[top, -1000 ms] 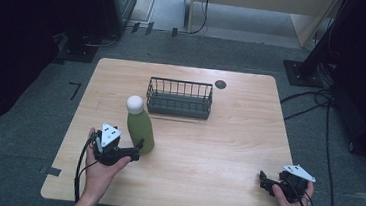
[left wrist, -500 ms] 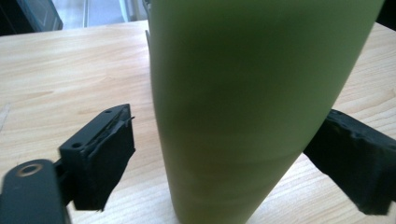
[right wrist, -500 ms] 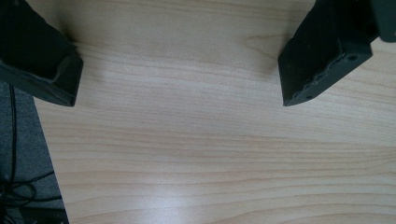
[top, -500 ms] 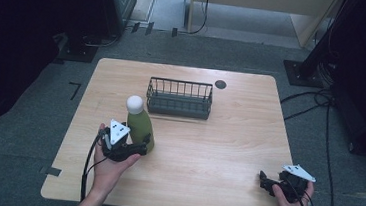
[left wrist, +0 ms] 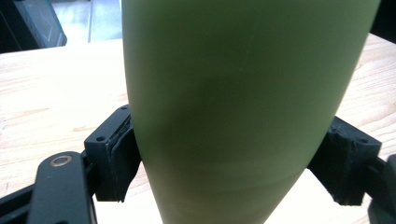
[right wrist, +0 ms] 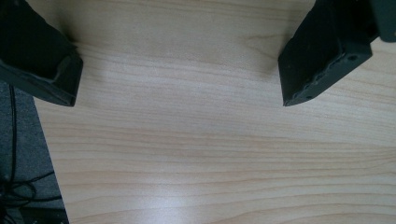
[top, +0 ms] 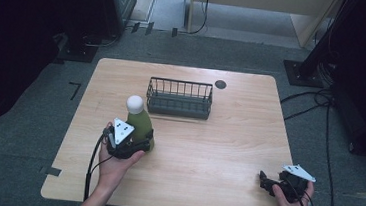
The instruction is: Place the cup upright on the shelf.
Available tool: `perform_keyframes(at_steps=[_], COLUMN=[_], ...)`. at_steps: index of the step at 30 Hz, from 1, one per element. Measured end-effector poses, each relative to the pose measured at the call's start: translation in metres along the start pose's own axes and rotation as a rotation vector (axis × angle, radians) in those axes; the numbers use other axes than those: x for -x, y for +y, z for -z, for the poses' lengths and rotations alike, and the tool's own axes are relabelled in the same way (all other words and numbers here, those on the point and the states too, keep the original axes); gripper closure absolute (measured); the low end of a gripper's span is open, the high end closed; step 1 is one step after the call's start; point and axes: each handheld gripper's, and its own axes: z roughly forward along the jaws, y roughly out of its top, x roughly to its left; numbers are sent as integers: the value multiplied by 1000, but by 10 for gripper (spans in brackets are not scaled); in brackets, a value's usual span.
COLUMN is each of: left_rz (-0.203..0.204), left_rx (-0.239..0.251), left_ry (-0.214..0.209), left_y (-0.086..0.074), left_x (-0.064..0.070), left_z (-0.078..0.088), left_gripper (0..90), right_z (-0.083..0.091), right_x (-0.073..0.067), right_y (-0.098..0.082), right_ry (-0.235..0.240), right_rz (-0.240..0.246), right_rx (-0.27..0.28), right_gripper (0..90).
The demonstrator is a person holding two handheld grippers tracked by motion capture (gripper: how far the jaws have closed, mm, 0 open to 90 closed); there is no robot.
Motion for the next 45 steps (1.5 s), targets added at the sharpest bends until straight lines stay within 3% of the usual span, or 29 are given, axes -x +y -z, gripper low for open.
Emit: perform_keyframes(at_steps=[13,19,31,45], left_rz=[-30,-39,-38,-31], left_rx=[42,94,152,211], left_ry=[-10,-6,9,9], left_y=[0,4,17,42], left_x=[0,3,4,3], left_z=[-7,-10,-21,-21], left_gripper=[215,214,214,214], right_z=[0,0,0,0], right_x=[0,0,0,0], right_y=[0,0,0,0], right_ry=[0,0,1,2], right_rz=[1,0,-3,-3], right_rx=[0,0,2,2], right_gripper=[0,0,0,0])
